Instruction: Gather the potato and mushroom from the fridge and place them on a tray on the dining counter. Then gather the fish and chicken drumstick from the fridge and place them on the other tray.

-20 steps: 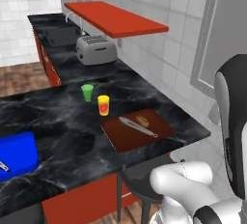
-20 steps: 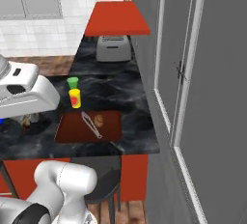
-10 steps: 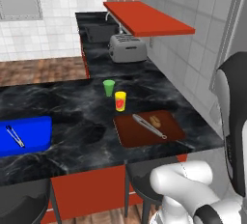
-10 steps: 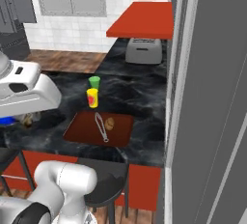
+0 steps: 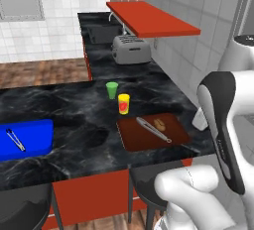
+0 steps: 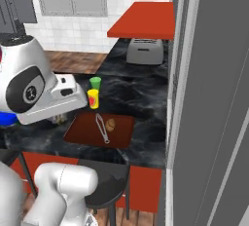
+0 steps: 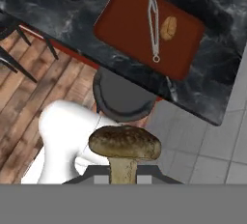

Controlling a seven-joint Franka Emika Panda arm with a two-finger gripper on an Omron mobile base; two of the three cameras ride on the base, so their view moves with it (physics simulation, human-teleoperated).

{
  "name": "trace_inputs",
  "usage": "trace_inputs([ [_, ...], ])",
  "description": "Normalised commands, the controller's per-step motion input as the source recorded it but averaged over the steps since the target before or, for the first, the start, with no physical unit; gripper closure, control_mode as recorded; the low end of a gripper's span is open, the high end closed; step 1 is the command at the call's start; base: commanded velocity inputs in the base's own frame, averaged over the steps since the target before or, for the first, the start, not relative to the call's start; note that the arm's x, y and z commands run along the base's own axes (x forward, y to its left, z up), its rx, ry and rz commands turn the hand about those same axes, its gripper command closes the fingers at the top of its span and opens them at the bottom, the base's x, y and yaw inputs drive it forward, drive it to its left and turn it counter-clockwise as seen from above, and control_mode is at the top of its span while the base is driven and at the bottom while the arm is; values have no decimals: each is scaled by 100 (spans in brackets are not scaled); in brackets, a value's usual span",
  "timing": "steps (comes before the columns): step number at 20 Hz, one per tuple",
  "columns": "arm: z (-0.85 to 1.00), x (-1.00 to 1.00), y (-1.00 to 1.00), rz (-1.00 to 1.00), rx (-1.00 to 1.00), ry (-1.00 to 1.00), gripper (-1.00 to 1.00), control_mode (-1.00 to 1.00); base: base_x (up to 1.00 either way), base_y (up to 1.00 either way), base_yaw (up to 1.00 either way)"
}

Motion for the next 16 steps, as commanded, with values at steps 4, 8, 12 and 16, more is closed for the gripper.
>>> trace_inputs([
  [4, -91, 98, 24, 24, 0, 1, 100, -100, 0, 0, 0],
  [8, -67, 76, 21, 21, 1, 0, 100, -100, 0, 0, 0],
  [12, -65, 69, 10, 14, 1, 2, 100, -100, 0, 0, 0],
  [16, -61, 69, 12, 6, 0, 5, 100, -100, 0, 0, 0],
])
